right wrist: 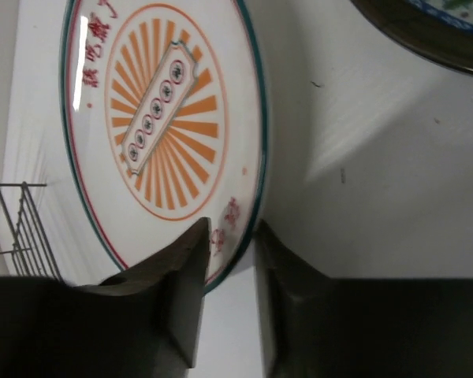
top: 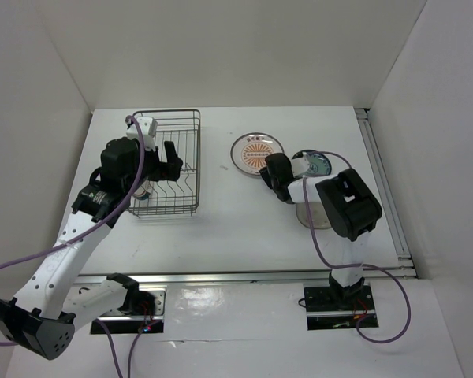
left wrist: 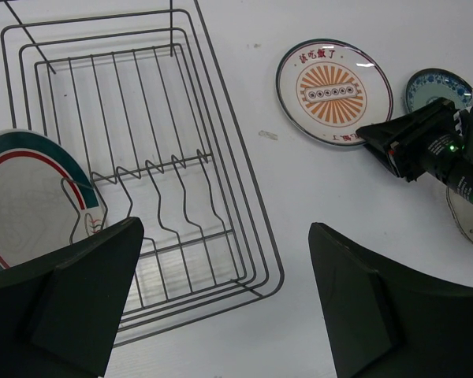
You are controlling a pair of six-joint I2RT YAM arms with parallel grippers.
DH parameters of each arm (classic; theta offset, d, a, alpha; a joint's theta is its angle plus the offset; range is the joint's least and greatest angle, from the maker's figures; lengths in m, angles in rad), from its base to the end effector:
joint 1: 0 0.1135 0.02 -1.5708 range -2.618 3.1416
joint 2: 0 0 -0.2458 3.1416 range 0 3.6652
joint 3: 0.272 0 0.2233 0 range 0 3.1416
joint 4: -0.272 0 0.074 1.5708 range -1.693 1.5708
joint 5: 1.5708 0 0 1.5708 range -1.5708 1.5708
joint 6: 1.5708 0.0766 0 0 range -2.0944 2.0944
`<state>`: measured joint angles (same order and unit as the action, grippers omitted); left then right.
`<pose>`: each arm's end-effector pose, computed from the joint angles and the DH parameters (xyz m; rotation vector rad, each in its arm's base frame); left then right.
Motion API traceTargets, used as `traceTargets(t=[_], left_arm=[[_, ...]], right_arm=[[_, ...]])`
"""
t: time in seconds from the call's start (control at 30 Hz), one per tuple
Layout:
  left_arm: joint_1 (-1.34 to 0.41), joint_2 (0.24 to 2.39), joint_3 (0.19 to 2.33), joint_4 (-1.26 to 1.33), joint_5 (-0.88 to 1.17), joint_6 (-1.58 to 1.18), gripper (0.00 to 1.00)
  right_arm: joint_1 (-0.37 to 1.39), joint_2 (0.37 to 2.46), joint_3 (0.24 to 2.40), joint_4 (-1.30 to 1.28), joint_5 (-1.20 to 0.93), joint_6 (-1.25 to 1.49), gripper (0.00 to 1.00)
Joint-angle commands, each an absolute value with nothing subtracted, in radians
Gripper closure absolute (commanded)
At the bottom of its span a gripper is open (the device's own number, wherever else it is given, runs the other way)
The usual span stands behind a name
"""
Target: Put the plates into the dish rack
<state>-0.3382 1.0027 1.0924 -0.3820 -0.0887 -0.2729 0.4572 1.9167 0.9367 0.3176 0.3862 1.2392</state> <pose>0.2292 -0.0734 0.3564 -0.0006 1.8758 -0.3399 0.3602 0.1451 0.1104 1.0404 1.9686 0.5251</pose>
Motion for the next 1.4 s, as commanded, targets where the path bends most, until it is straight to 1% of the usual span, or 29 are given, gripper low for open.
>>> traceTargets(t=[0.0,0.03,0.07,0.13,0.17,0.2,0.23,0.33,0.43,0.47,0.67,0.7,0.73,0.77,0.83,0.87,0.93,0.97,1.2,1.37], left_arm=[[-0.339,0.992,1.132,-0.348,-0.086,-0.284,0.0],[-0.339,0.992,1.132,-0.348,-0.086,-0.284,0.0],[-0.339,0.992,1.132,-0.348,-0.086,-0.284,0.0],[-0.339,0.992,1.132,-0.348,-0.086,-0.284,0.0],[-0.339,0.992,1.132,-0.348,-0.086,-0.284,0.0],[-0.339,0.992,1.132,-0.348,-0.086,-0.284,0.0],[-0.339,0.992,1.132,-0.348,-0.086,-0.284,0.0],[-0.339,0.992,1.132,-0.348,-0.095,-0.284,0.0],[-0.339,1.012,1.132,-0.348,-0.115,-0.293,0.0],[-0.339,1.012,1.132,-0.348,-0.115,-0.293,0.0],[-0.339,1.06,1.132,-0.348,-0.063,-0.293,0.0],[-0.339,1.074,1.132,-0.348,-0.063,-0.293,0.0],[-0.339,1.083,1.132,-0.348,-0.037,-0.293,0.0],[-0.339,1.094,1.132,-0.339,-0.025,-0.293,0.0],[-0.339,1.127,1.132,-0.339,0.012,-0.293,0.0],[-0.339,1.137,1.132,-0.339,0.029,-0.293,0.0],[-0.339,1.155,1.132,-0.33,0.072,-0.293,0.0],[-0.339,1.169,1.132,-0.319,0.087,-0.293,0.0],[-0.339,1.189,1.123,-0.288,0.135,-0.284,0.0],[-0.339,1.201,1.123,-0.288,0.112,-0.284,0.0]], right_arm=[[0.451,1.97,0.916,0.167,0.371,1.258,0.68],[0.442,1.97,0.916,0.167,0.371,1.258,0.75],[0.442,1.97,0.916,0.155,0.371,1.258,0.79],[0.442,1.97,0.916,0.155,0.371,1.258,0.8],[0.433,1.97,0.916,0.155,0.371,1.258,0.94],[0.433,1.97,0.916,0.146,0.371,1.258,0.98],[0.433,1.97,0.916,0.146,0.371,1.258,1.0],[0.433,1.947,0.916,0.147,0.371,1.226,1.0],[0.433,1.866,0.844,0.245,0.371,1.189,1.0],[0.433,1.838,0.821,0.321,0.371,1.177,1.0],[0.483,1.556,0.68,0.503,0.487,1.014,1.0],[0.494,1.47,0.66,0.527,0.488,0.958,1.0],[0.494,1.432,0.629,0.546,0.488,0.925,1.0],[0.503,1.358,0.62,0.558,0.465,0.893,1.0],[0.503,1.307,0.608,0.594,0.398,0.77,1.0],[0.503,1.287,0.607,0.61,0.296,0.734,1.0],[0.503,1.249,0.594,0.655,0.174,0.643,1.0],[0.503,1.249,0.594,0.664,0.062,0.626,1.0],[0.503,1.221,0.561,0.769,-0.276,0.617,1.0],[0.523,1.23,0.571,0.83,-0.37,0.639,1.0]])
